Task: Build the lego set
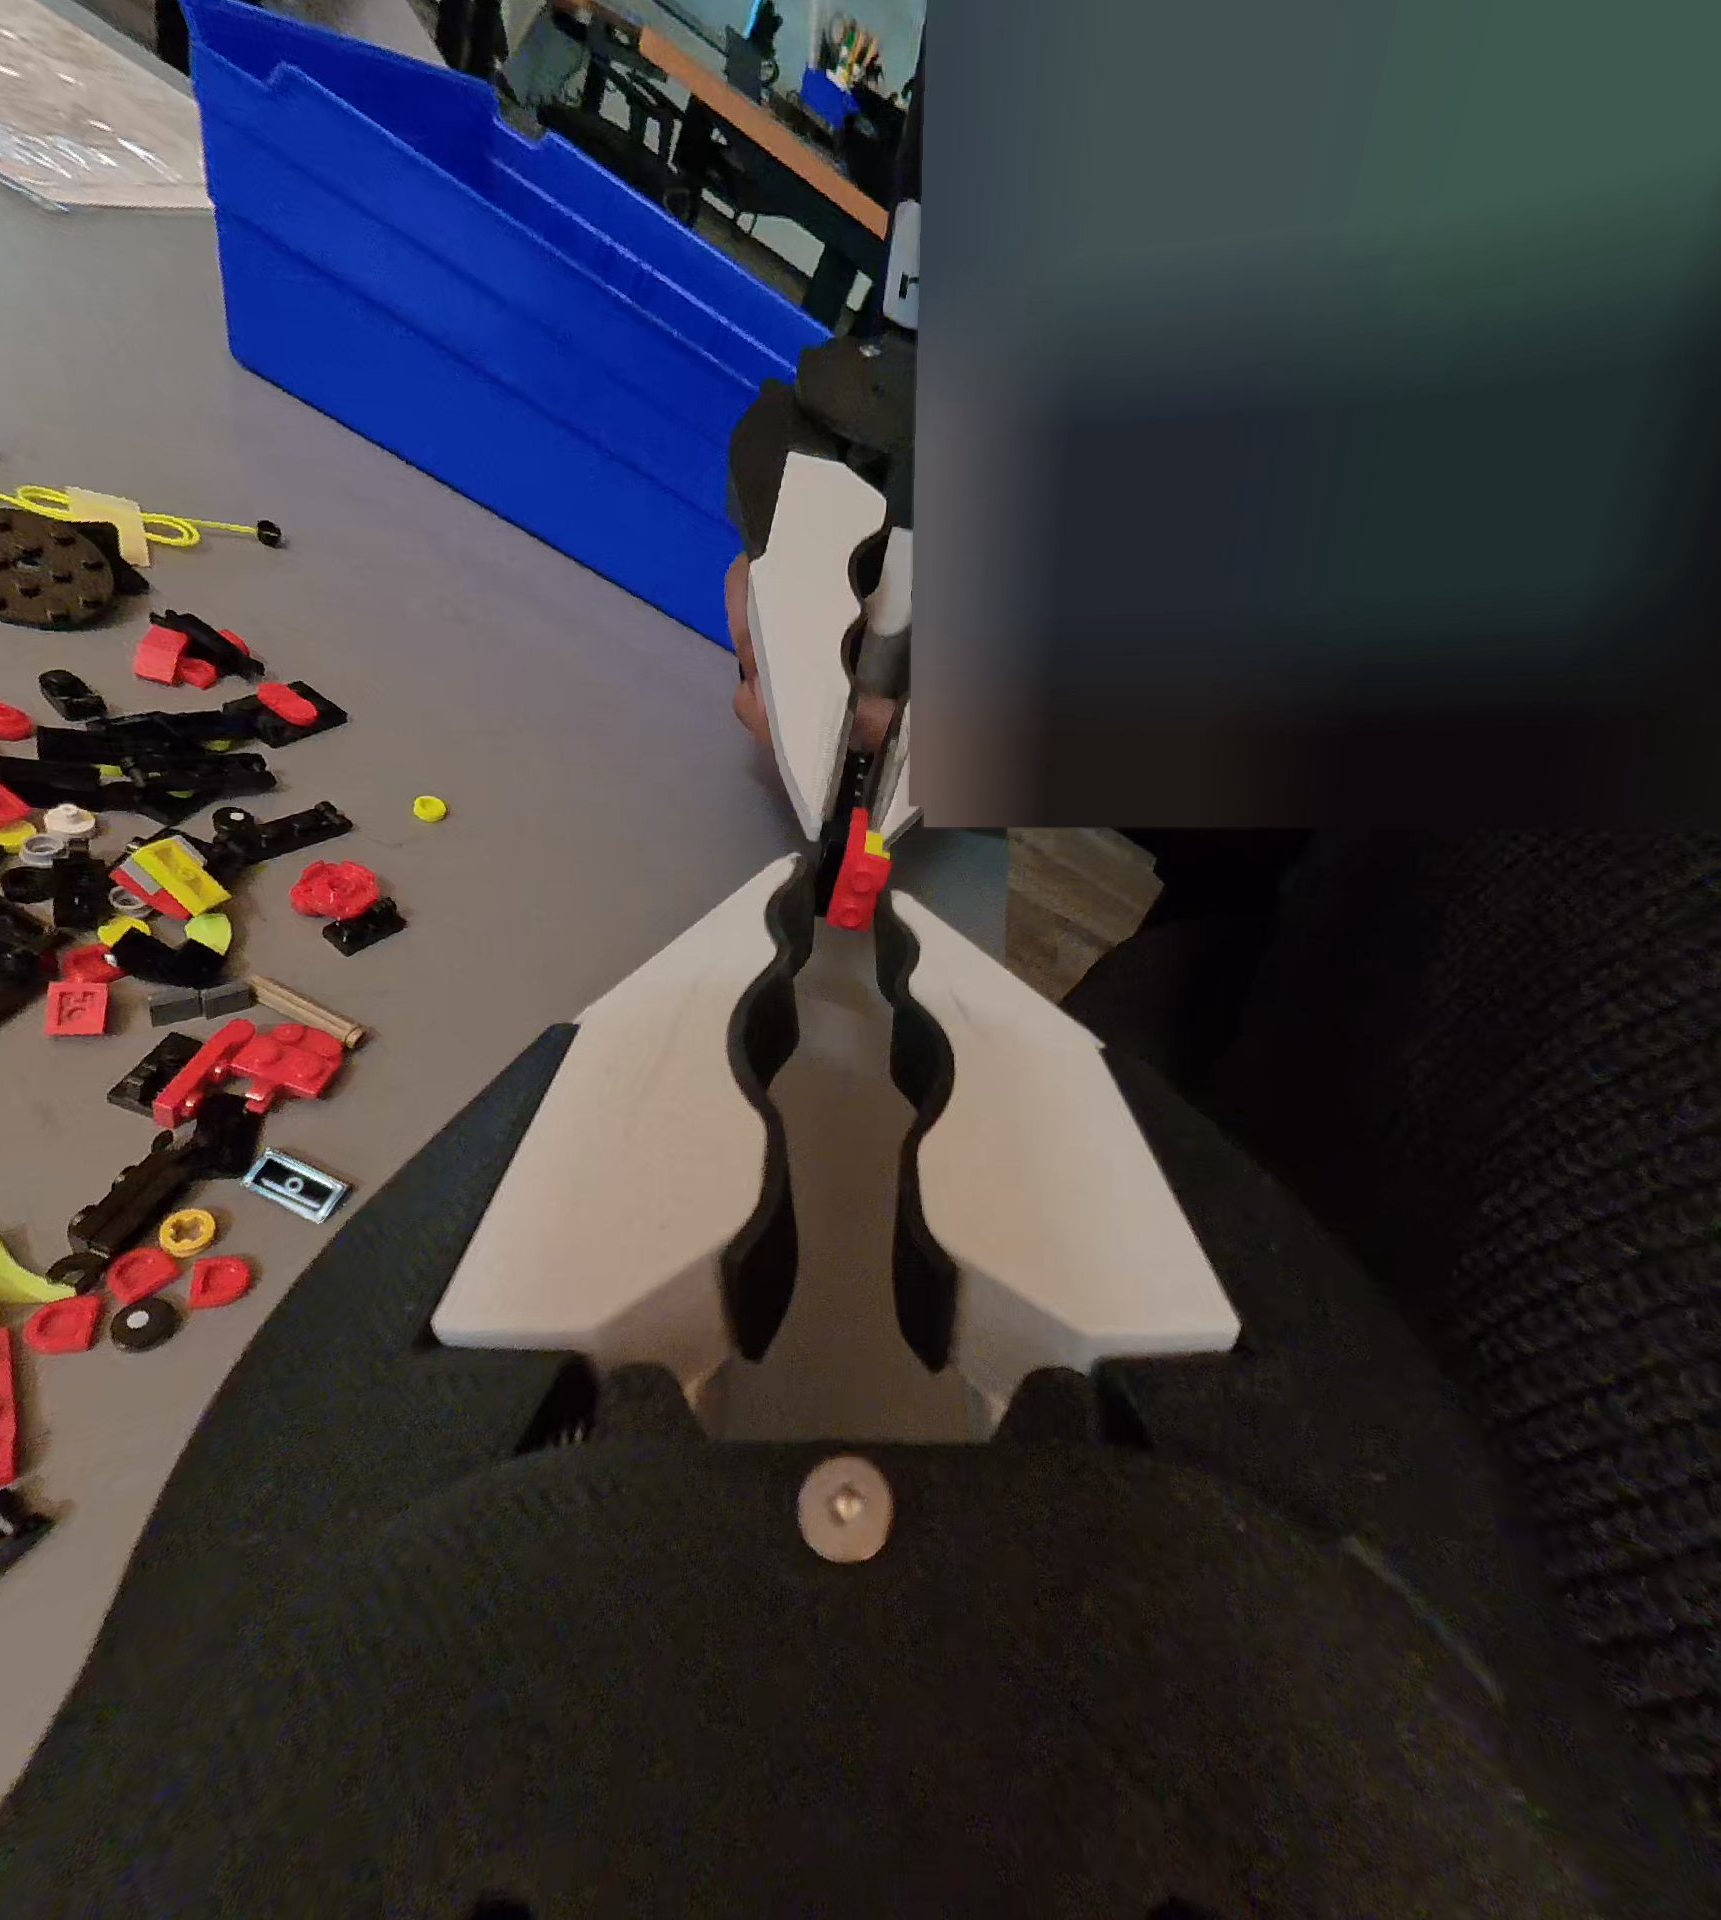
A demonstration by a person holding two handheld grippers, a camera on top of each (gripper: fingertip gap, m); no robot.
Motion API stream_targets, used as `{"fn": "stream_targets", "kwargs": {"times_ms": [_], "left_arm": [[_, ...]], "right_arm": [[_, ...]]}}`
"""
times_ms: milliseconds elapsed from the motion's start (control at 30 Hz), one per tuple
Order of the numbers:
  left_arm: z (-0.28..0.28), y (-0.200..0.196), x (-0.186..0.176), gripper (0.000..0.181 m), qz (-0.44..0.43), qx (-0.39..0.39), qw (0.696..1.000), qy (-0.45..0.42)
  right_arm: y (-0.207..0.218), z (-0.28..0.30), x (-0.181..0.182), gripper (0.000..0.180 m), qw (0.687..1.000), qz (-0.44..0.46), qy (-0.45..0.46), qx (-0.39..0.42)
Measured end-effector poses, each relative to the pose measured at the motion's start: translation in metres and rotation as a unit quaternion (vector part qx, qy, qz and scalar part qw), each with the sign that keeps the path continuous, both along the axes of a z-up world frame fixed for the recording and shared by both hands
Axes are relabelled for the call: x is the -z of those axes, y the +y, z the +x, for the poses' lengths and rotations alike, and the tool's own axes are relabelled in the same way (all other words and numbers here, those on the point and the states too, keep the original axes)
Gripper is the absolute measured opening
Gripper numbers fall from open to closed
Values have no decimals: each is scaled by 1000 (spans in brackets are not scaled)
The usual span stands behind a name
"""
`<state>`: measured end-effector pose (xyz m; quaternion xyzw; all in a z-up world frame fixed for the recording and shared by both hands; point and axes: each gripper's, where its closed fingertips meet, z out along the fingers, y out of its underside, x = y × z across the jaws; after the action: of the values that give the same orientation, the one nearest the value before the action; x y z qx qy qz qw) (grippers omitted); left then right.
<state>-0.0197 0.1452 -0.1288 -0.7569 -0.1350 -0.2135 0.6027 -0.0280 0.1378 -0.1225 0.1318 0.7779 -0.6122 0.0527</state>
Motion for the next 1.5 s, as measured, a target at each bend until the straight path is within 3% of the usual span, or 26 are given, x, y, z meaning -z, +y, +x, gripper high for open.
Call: {"fn": "stream_targets", "kwargs": {"times_ms": [300,533,667,833,967,1000,1167,1233,1300,1500], "left_arm": [[-2,-2,3,8,-9,-7,1000,8],[-1,-2,3,8,-11,-5,1000,5],[-2,-3,1,8,-6,-7,1000,-8],[-23,-7,-2,8,26,-44,990,-134],[-42,-14,-4,8,74,-70,954,-281],[-45,-16,-4,8,85,-74,944,-310],[-47,-19,-5,8,113,-57,906,-404],[-44,-17,-5,8,110,-49,904,-410],[-44,-17,-6,8,112,-46,904,-409],[-48,-18,-3,8,112,-56,901,-415]], "right_arm": [[-1,0,3,5,999,45,14,15],[-1,-1,3,5,1000,10,2,7],[2,-11,5,47,999,14,20,38],[27,-39,-25,55,987,-55,65,137],[28,-48,-25,74,982,-58,68,169],[27,-50,-23,72,981,-55,67,174],[22,-59,-3,0,974,12,92,207],[23,-61,-8,5,969,5,108,223],[23,-57,-16,27,973,-25,92,208],[20,-34,-26,29,988,-111,-38,99]]}}
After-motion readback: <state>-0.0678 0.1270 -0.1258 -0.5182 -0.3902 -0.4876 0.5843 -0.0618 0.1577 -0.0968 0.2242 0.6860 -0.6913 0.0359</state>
